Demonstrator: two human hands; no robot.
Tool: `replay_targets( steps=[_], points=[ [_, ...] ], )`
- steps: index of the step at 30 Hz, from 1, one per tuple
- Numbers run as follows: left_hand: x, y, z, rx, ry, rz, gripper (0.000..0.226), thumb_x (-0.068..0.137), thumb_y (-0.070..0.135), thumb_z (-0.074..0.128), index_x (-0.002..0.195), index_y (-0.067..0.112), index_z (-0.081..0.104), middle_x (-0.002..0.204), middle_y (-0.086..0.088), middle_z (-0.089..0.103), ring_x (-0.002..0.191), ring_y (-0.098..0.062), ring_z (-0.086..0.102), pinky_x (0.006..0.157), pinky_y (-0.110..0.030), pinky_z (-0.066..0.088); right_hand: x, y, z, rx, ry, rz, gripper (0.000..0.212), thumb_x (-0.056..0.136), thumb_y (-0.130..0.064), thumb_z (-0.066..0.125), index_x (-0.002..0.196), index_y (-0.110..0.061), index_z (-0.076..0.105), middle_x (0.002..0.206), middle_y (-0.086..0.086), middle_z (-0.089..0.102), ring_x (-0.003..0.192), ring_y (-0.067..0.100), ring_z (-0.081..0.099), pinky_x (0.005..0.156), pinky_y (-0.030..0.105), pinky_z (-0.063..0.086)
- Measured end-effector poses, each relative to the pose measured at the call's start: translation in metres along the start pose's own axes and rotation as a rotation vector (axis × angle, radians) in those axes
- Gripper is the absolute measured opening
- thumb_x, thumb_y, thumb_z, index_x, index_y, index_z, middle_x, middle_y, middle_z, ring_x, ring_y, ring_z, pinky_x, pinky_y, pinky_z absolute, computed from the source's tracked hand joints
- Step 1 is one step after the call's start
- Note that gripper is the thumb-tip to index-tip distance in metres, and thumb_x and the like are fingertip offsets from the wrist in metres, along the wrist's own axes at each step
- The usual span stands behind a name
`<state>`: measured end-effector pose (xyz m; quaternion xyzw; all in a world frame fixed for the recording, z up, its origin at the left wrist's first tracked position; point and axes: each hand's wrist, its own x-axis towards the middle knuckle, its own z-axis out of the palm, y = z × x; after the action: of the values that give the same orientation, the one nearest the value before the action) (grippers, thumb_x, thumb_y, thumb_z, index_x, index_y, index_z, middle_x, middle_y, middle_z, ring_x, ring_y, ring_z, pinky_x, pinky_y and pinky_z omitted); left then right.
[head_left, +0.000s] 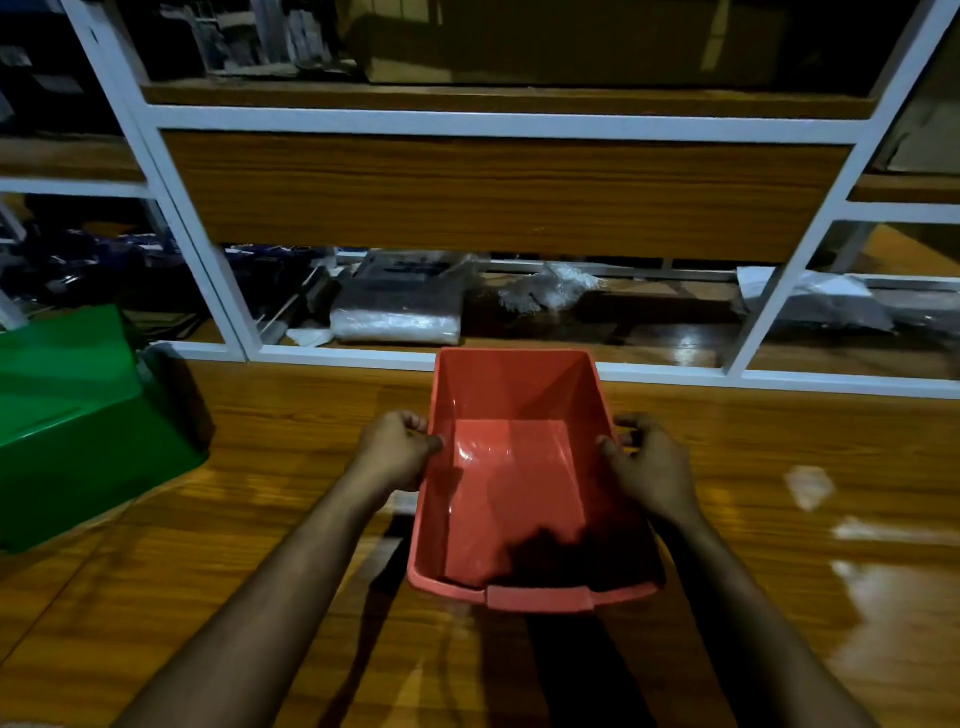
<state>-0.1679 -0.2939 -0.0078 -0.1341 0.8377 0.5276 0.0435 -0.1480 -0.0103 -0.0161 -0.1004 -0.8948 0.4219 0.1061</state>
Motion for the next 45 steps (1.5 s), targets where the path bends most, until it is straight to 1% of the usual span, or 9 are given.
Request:
replay_targets(
  steps=[4,9,14,23,26,31,36,40,45],
  points=[
    [-0.008,0.000,-0.007,-0.187,-0.106,-0.056,0.014,0.092,0.009,0.059,0.082,0.017,0.054,0.055,0.002,0.056,0.041,-0.011,0.048,0.049,-0.022,0.039,0.000,0.006,-0.002,0.170,-0.149,0.137,0.024,0.087,-0.031,0.065,0.070,-0.014,0.064,0.056,-0.006,0.059,0.049,0.011,0.050,0.054,0.027,0.036],
    [-0.016,0.003,-0.018,-0.299,-0.234,-0.099,0.020,0.089,0.003,0.049,0.098,0.014,0.062,0.071,-0.002,0.060,0.052,-0.012,0.053,0.055,-0.025,0.047,-0.009,-0.007,-0.015,0.474,-0.369,0.310,0.018,0.090,-0.005,0.052,0.097,-0.006,0.069,0.079,0.008,0.064,0.064,0.017,0.057,0.053,0.024,0.044],
    [-0.025,0.002,-0.028,-0.417,-0.437,-0.106,0.037,0.087,-0.006,0.045,0.113,0.013,0.063,0.077,-0.004,0.066,0.062,-0.013,0.059,0.054,-0.029,0.054,-0.025,-0.003,-0.035,0.656,-0.390,0.366,0.019,0.094,-0.005,0.053,0.102,-0.011,0.070,0.086,0.009,0.071,0.068,0.017,0.066,0.059,0.028,0.051],
    [-0.037,0.025,0.001,-0.566,-0.815,-0.024,0.058,0.074,0.000,0.068,0.129,0.008,0.054,0.094,-0.018,0.065,0.069,-0.021,0.068,0.053,-0.032,0.058,-0.096,0.033,-0.087,0.874,-0.144,0.442,0.025,0.094,-0.001,0.049,0.107,-0.009,0.068,0.086,0.007,0.070,0.061,0.013,0.064,0.046,0.020,0.052],
    [-0.042,0.038,0.032,-0.545,-0.895,-0.008,0.067,0.065,0.003,0.073,0.129,0.007,0.056,0.102,-0.022,0.065,0.079,-0.026,0.069,0.063,-0.033,0.058,-0.125,0.051,-0.108,0.894,-0.035,0.461,0.024,0.090,-0.002,0.055,0.096,-0.015,0.075,0.087,0.009,0.064,0.064,0.017,0.050,0.049,0.020,0.048],
    [-0.069,0.062,0.098,-0.414,-1.011,0.063,0.056,0.070,0.005,0.066,0.126,0.009,0.060,0.103,-0.020,0.068,0.091,-0.029,0.066,0.081,-0.037,0.050,-0.171,0.090,-0.158,0.939,0.145,0.486,0.024,0.084,-0.007,0.061,0.101,-0.014,0.075,0.087,0.009,0.070,0.066,0.017,0.061,0.052,0.020,0.050],
    [-0.104,0.102,0.184,-0.292,-1.125,0.097,0.060,0.071,0.011,0.070,0.129,0.013,0.059,0.116,-0.022,0.068,0.104,-0.035,0.066,0.093,-0.047,0.049,-0.207,0.139,-0.227,1.003,0.333,0.526,0.020,0.092,0.002,0.053,0.100,-0.007,0.069,0.066,0.003,0.068,0.041,0.004,0.055,0.035,0.014,0.041],
    [-0.148,0.141,0.273,-0.308,-1.163,0.091,0.053,0.074,0.004,0.065,0.127,0.007,0.061,0.094,-0.013,0.069,0.073,-0.014,0.068,0.063,-0.028,0.058,-0.226,0.191,-0.291,1.049,0.437,0.516,0.021,0.090,-0.001,0.057,0.106,-0.006,0.070,0.082,0.008,0.073,0.063,0.014,0.066,0.058,0.024,0.058],
    [-0.198,0.193,0.376,-0.322,-1.277,0.101,0.050,0.074,0.002,0.061,0.123,0.008,0.066,0.105,-0.015,0.068,0.091,-0.022,0.064,0.067,-0.031,0.059,-0.243,0.250,-0.376,1.035,0.604,0.491,0.026,0.087,-0.003,0.060,0.112,0.001,0.068,0.095,0.016,0.071,0.076,0.023,0.065,0.070,0.029,0.058]
  ],
)
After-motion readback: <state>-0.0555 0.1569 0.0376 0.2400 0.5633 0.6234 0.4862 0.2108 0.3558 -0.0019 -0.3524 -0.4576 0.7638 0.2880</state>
